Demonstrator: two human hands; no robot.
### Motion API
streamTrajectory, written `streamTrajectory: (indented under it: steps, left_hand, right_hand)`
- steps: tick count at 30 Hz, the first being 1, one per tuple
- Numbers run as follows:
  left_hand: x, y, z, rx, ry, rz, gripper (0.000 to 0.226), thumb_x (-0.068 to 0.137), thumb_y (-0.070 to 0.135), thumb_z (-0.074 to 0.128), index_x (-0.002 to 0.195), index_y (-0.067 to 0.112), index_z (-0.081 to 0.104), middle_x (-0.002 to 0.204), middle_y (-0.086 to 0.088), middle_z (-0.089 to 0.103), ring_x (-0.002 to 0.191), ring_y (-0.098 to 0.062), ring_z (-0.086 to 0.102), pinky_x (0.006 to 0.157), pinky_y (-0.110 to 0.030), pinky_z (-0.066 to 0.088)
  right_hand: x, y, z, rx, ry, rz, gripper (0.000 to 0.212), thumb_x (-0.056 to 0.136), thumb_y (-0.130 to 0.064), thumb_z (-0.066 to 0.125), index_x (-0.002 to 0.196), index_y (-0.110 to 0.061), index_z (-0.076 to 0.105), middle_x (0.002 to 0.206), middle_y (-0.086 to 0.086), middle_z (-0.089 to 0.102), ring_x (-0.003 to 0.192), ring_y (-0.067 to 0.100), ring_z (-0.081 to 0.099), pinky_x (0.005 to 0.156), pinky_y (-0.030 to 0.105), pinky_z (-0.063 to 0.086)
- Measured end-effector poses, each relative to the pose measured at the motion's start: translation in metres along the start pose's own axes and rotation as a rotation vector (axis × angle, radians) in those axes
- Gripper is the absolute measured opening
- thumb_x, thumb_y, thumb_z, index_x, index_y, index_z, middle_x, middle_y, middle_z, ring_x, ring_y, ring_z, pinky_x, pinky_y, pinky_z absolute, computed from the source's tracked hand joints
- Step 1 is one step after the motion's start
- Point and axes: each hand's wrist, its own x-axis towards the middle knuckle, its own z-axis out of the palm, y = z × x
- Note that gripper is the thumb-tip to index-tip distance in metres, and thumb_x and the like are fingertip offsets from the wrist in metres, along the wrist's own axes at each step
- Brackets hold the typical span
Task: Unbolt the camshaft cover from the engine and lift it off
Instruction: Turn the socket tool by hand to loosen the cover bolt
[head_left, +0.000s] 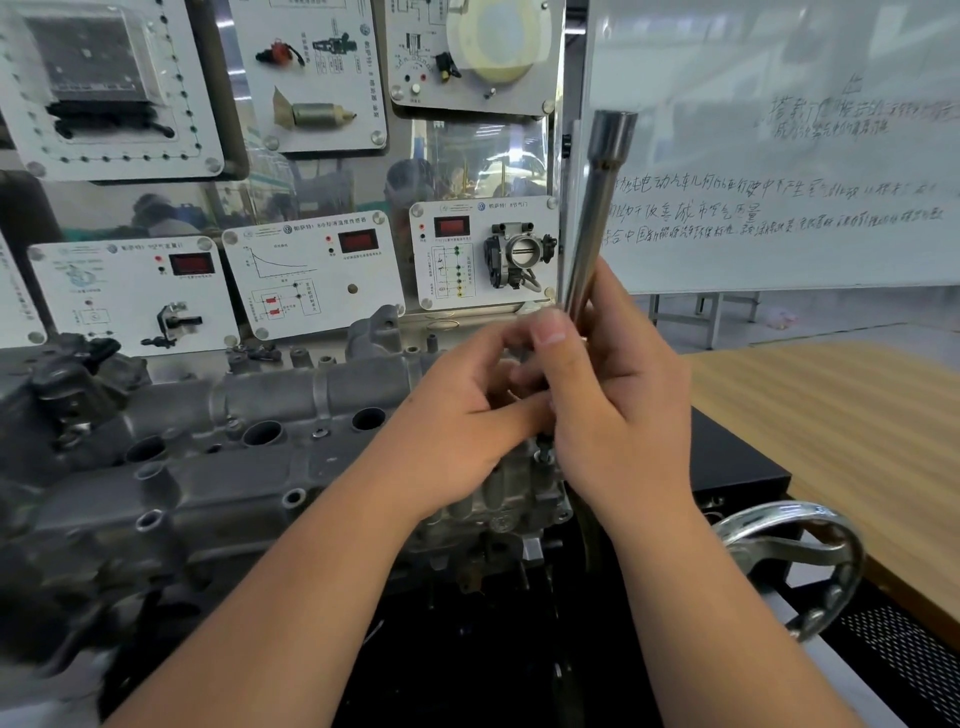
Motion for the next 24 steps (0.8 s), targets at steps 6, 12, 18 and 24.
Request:
streamTrajectory:
  steps: [6,12,18,24]
  left_hand:
    - [0.0022,-0.0053,-0.0009,0.012,-0.008,-0.019,0.040,0.078,0.046,0.072,0.116,0.048,0.061,0.080,0.015,0.066,0.086,-0.019,0.070,0.091,-0.059,0.057]
    - [-0.0002,-0.0025,-0.0034,-0.032,-0.091,-0.006,0.048,0.097,0.015,0.063,0.139,0.036,0.055,0.084,0.027,0.068,0.101,-0.003,0.070,0.105,-0.036,0.052]
    - [0.0024,-0.0014,-0.0003,0.098,0.024,-0.021,0.037,0.084,0.035,0.072,0.119,0.026,0.066,0.105,-0.005,0.076,0.100,-0.034,0.072,0.091,-0.060,0.056]
    - [0.0012,-0.0046,-0.0014,-0.097,-0.060,-0.027,0.046,0.094,0.015,0.064,0.136,0.033,0.057,0.117,0.009,0.076,0.118,-0.012,0.068,0.097,-0.027,0.056]
  right_hand:
    - [-0.0015,0.0029,0.0008,0.034,0.026,0.030,0.028,0.103,-0.031,0.047,0.119,-0.021,0.068,0.081,-0.008,0.068,0.075,0.017,0.068,0.066,0.029,0.052]
    - [-0.0020,0.0026,-0.0008,0.084,0.004,0.027,0.047,0.104,-0.034,0.044,0.147,-0.018,0.051,0.085,-0.008,0.072,0.075,0.016,0.071,0.071,0.029,0.055]
    - [-0.0002,-0.0027,0.0023,0.023,0.021,0.011,0.041,0.098,-0.036,0.057,0.130,-0.010,0.062,0.091,-0.013,0.068,0.080,0.017,0.071,0.072,0.039,0.060]
    - [-0.0029,0.0020,0.0013,-0.026,0.074,0.015,0.040,0.106,-0.025,0.046,0.143,-0.015,0.055,0.088,-0.007,0.070,0.081,0.015,0.069,0.071,0.024,0.054]
